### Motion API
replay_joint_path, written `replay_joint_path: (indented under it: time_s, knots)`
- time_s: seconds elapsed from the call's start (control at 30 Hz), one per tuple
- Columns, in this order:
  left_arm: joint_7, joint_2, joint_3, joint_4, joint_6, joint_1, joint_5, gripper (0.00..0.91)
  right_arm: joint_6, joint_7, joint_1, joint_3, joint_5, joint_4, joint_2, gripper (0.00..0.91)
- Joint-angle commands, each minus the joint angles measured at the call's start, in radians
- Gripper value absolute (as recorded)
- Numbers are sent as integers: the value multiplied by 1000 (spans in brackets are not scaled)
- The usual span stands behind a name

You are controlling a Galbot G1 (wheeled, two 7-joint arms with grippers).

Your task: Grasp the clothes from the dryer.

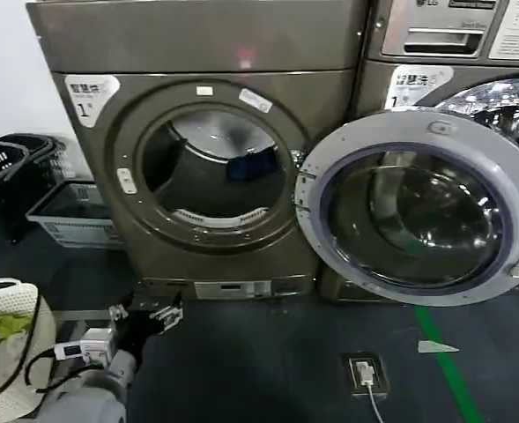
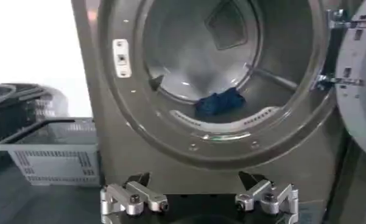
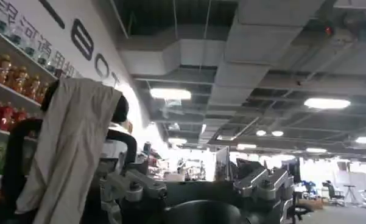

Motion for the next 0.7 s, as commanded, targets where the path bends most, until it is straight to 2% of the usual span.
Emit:
replay_joint_path:
  time_s: [0.03,0.27,0.7]
  knots:
    - [1,-1,4,0,49,2,7,907,3,34,-1,3,26,-1,0,907]
    - [-2,-2,6,3,49,6,7,907,31,17,2,3,39,3,4,907]
    - [-11,-11,13,6,49,6,4,907,31,19,-4,12,44,-11,5,907]
